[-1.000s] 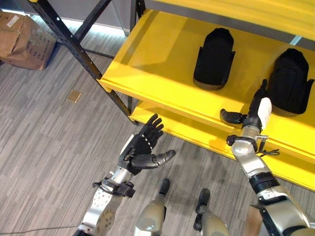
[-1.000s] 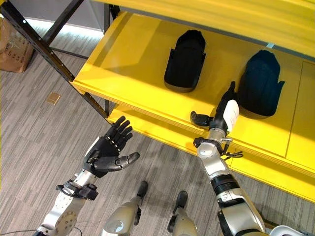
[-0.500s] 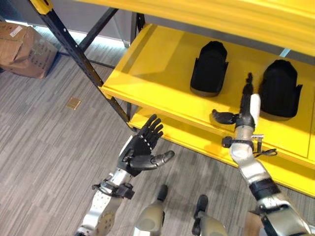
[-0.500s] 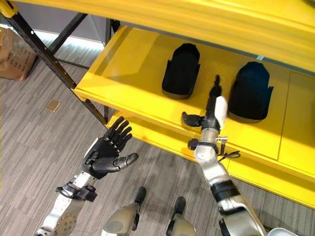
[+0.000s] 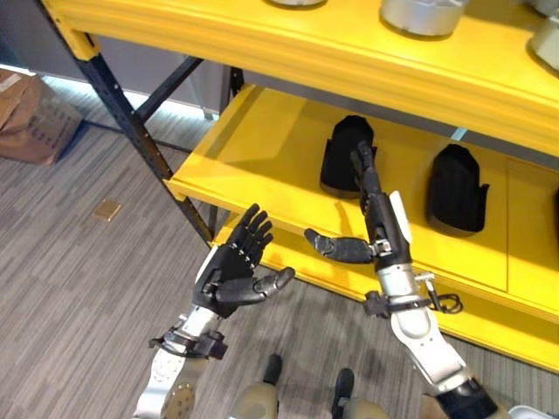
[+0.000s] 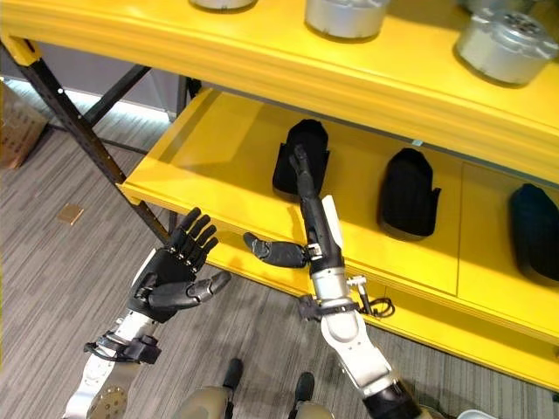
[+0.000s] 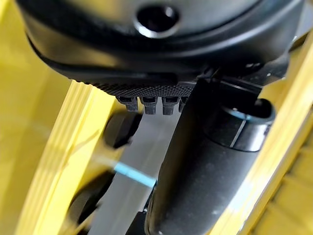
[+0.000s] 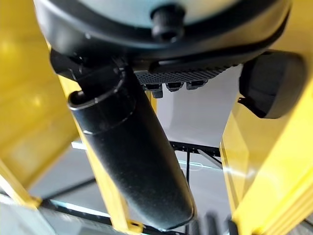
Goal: Move parts from the plastic box to the shelf.
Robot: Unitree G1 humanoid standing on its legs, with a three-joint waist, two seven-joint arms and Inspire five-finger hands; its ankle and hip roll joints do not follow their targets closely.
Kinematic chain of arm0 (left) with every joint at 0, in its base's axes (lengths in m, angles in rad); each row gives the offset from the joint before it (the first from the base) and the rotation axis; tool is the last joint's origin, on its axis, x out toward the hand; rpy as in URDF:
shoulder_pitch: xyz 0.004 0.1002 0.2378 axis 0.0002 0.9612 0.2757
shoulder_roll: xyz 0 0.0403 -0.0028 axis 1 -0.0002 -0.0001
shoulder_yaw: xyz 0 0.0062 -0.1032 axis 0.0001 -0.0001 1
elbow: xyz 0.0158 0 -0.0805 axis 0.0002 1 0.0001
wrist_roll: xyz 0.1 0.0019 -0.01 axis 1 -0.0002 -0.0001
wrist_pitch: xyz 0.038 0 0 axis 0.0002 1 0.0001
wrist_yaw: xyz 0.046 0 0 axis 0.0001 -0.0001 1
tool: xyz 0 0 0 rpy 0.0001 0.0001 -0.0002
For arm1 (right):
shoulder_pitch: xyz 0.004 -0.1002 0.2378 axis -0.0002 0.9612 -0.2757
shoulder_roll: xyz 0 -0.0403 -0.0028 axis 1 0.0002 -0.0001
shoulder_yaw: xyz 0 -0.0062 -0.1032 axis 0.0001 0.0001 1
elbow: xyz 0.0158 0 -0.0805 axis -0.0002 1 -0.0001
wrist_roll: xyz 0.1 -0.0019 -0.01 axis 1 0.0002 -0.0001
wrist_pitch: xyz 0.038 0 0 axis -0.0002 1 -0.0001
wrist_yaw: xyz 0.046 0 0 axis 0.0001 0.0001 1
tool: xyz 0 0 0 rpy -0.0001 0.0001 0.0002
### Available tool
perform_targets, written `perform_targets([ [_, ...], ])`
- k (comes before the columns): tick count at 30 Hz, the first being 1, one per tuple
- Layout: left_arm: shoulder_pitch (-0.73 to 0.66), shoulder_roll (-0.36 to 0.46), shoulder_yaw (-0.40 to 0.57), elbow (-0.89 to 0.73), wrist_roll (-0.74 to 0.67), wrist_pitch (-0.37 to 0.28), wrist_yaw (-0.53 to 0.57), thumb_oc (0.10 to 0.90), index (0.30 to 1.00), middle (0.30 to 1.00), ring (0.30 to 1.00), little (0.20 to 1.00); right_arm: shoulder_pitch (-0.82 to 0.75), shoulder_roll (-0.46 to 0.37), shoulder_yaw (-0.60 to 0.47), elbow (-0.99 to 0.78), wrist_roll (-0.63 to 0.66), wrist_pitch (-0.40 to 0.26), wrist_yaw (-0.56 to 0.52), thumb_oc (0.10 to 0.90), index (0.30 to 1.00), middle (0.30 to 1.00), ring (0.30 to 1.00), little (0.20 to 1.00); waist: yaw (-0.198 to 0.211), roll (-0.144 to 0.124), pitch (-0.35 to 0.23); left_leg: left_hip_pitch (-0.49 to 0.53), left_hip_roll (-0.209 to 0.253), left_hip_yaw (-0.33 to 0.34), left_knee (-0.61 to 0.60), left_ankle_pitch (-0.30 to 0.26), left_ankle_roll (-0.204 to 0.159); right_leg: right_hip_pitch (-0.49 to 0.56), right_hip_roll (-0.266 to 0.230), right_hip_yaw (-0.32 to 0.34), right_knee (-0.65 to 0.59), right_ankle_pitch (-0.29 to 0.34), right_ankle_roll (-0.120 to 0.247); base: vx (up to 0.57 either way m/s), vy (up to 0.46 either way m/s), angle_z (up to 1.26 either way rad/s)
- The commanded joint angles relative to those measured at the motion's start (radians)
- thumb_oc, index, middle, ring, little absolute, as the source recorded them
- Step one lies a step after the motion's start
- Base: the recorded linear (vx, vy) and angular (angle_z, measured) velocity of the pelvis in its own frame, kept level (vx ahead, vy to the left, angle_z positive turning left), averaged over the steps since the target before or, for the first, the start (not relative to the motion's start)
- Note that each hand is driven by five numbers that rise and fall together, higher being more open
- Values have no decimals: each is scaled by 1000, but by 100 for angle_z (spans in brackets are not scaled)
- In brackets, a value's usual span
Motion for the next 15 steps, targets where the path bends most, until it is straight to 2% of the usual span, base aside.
perform_targets([
  [1,14,-4,-20,-151,29,-43,-123,900,1000,1000,1000,1000,-44,-48,-45,-64,32,-77,25,900,1000,1000,1000,1000,-37,18,-117,40,31,120,-36,-34,32,17,-6,65,80,-54,51,15,205,-48],
  [3,30,13,-37,-154,5,-45,-114,900,1000,1000,1000,1000,49,-99,-82,-104,80,-54,27,900,1000,1000,1000,1000,-81,10,-118,50,28,182,-52,-42,35,-6,-18,86,33,-6,78,-68,204,-56],
  [5,10,29,-64,-133,7,-104,-100,900,1000,1000,1000,1000,102,-118,-111,-94,100,-115,50,900,1000,1000,1000,1000,-122,3,-108,49,39,258,-58,-48,32,-63,-32,96,13,48,102,-163,122,-96],
  [6,10,30,-64,-132,9,-112,-94,900,1000,1000,1000,1000,104,-120,-113,-92,103,-125,59,900,1000,1000,1000,1000,-125,2,-105,51,42,277,-58,-49,31,-73,-34,84,19,53,105,-176,93,-82],
  [7,7,35,-65,-132,21,-141,-72,900,1000,1000,1000,1000,98,-120,-118,-93,123,-145,86,900,1000,1000,1000,1000,-132,-3,-91,60,53,350,-51,-55,30,-101,-42,22,56,66,115,-150,66,-68],
  [9,-1,38,-72,-139,34,-153,-52,900,1000,1000,1000,1000,86,-116,-112,-98,119,-159,88,900,1000,1000,1000,1000,-130,-7,-86,56,59,391,-38,-61,35,-113,-48,-15,97,61,116,-140,51,-130],
  [10,-18,43,-81,-144,42,-159,-38,900,1000,1000,1000,1000,74,-117,-109,-107,103,-179,79,900,1000,1000,1000,1000,-128,-8,-84,43,64,421,-17,-67,50,-114,-55,-48,155,37,106,-109,38,-166],
  [12,-32,44,-92,-147,48,-151,-44,900,1000,1000,1000,1000,70,-123,-110,-115,103,-190,63,900,1000,1000,1000,1000,-129,-5,-85,41,61,421,-2,-86,57,-107,-64,-53,212,8,104,-22,56,-111],
  [15,-57,43,-131,-138,28,-151,-71,900,1000,1000,1000,1000,51,-122,-112,-120,97,-211,48,900,1000,1000,1000,1000,-132,1,-92,19,65,472,40,-95,72,-72,-94,-80,313,-24,76,-19,30,-54],
])
